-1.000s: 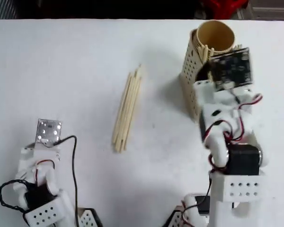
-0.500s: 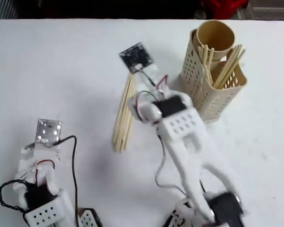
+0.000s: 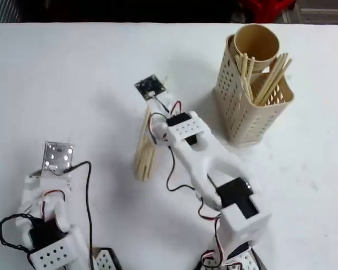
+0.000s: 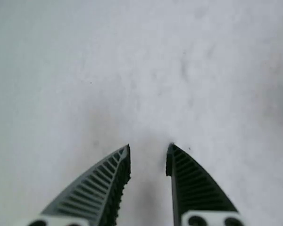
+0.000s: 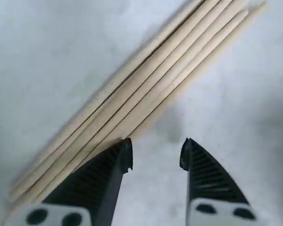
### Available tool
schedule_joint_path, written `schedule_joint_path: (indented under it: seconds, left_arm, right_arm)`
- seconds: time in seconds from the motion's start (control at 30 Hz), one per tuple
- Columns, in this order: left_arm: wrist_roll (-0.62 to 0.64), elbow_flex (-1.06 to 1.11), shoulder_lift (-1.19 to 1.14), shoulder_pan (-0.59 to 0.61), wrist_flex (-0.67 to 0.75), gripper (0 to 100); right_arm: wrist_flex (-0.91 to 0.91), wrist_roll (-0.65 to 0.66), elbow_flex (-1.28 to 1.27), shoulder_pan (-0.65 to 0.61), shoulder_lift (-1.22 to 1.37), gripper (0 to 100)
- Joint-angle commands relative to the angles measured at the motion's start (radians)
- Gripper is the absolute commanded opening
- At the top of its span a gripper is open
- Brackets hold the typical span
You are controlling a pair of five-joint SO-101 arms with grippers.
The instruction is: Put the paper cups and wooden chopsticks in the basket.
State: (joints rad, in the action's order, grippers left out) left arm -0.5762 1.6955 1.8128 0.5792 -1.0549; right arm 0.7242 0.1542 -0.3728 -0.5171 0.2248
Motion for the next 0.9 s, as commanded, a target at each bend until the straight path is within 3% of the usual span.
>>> schedule_joint_path:
  seconds: [0.0, 0.4, 0.57, 0.87]
  left_arm:
    - [-0.005, -0.003, 0.007, 0.007, -0.003, 14]
    - [-0.005, -0.003, 0.007, 0.007, -0.003, 14]
    - [-0.005, -0.003, 0.007, 0.007, -0.003, 14]
    - [-0.005, -0.003, 0.007, 0.007, -0.003, 14]
  right_arm:
    - [-0.021, -0.008, 0.046, 0.001, 0.007, 17.7]
    - [0.015, -0.06, 0.044, 0.048, -0.002, 17.7]
    - [0.018, -0.16, 0.049, 0.01, -0.065, 17.9]
    - [0.022, -0.164, 0.04, -0.035, -0.031, 17.8]
